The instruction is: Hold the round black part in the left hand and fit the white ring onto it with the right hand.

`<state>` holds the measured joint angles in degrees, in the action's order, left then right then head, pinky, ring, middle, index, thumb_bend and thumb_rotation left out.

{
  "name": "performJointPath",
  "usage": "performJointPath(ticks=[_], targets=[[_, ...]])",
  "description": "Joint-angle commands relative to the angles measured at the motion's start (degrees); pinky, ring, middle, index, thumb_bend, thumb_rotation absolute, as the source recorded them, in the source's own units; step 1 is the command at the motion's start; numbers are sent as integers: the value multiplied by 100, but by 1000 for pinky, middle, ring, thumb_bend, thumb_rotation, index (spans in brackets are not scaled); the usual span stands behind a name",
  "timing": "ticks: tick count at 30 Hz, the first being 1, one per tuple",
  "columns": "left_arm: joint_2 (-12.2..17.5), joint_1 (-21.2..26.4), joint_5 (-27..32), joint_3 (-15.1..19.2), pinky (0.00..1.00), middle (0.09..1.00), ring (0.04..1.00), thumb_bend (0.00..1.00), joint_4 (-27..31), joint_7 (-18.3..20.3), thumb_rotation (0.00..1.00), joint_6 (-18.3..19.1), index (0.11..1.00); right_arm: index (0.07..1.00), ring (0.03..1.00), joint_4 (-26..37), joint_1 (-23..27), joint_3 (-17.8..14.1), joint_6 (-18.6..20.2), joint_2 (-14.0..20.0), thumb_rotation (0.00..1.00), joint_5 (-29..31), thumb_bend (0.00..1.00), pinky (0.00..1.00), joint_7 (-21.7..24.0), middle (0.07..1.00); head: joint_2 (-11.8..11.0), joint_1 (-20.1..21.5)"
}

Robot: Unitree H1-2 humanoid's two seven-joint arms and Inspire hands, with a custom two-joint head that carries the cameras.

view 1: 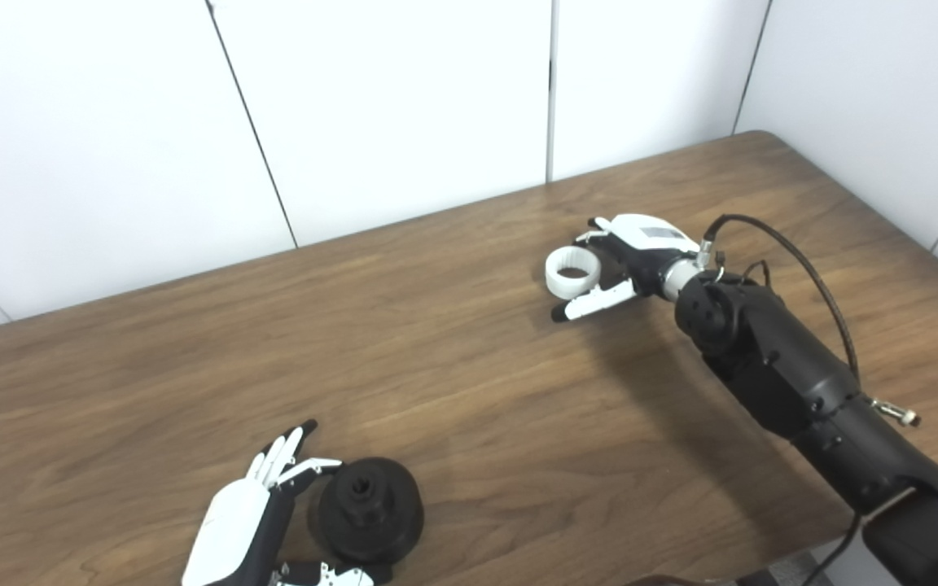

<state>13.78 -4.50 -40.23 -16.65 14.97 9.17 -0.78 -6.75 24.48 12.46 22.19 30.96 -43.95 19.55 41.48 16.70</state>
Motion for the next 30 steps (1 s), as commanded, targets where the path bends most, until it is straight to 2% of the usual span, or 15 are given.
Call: performJointPath(ticks=[1,10,18,30], targets=[[11,43,-59,10,1000,998,1000,900,181,-11,366,-3,646,828,1000,54,176,-74,-92,29,594,18,1000,953,-249,1000,7,-8],[-2,23,-34,30,1000,1000,1000,904,199,-11,366,-8,647,812,998,-45,108,-43,-177,2,582,82,985,954,-489,1000,34,-23],[-14,50,-27,39,1000,999,1000,911,169,-33,377,-26,645,752,970,-115,16,-106,-445,-80,533,192,907,924,-1012,960,56,-48],[-32,88,-42,53,1000,1000,1000,908,242,52,362,66,647,743,941,-370,43,-51,-377,-353,539,126,873,909,-1583,943,73,-109]])
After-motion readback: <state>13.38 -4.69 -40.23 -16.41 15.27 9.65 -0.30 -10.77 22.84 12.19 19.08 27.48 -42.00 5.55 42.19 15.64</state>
